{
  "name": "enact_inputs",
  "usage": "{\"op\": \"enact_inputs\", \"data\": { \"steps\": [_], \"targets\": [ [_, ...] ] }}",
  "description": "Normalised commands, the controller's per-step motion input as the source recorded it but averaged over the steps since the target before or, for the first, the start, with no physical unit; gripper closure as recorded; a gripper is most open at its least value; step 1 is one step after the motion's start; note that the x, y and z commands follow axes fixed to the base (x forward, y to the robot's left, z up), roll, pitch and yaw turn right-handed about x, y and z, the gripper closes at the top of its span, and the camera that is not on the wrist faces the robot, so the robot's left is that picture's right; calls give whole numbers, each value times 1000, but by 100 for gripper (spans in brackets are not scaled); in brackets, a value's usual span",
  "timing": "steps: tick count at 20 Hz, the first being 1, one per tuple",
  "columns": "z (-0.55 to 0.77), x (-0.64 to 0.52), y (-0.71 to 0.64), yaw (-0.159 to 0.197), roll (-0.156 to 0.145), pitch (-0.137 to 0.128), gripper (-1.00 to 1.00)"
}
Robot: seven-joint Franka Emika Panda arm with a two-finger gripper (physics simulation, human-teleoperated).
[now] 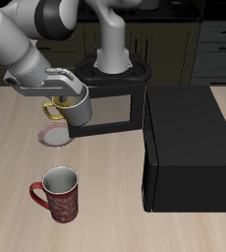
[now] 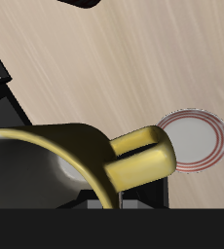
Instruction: Open the microwave and place the white and yellow mug in it
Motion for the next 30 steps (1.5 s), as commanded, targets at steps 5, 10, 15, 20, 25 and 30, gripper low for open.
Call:
{"op": "enact_inputs", "data": {
  "steps": [5,10,15,20,25,30],
  "targets": [
    [-106,15,186,-55,60,37,100],
    [-43,70,207,-92,79,27,100],
    [-71,86,112,-145,103,43,100],
    [-81,92,12,-98,41,29,100],
    [-60,38,10,-45,18,16,100],
    [-152,-25,146,-30,18,29,100]
  ]
}}
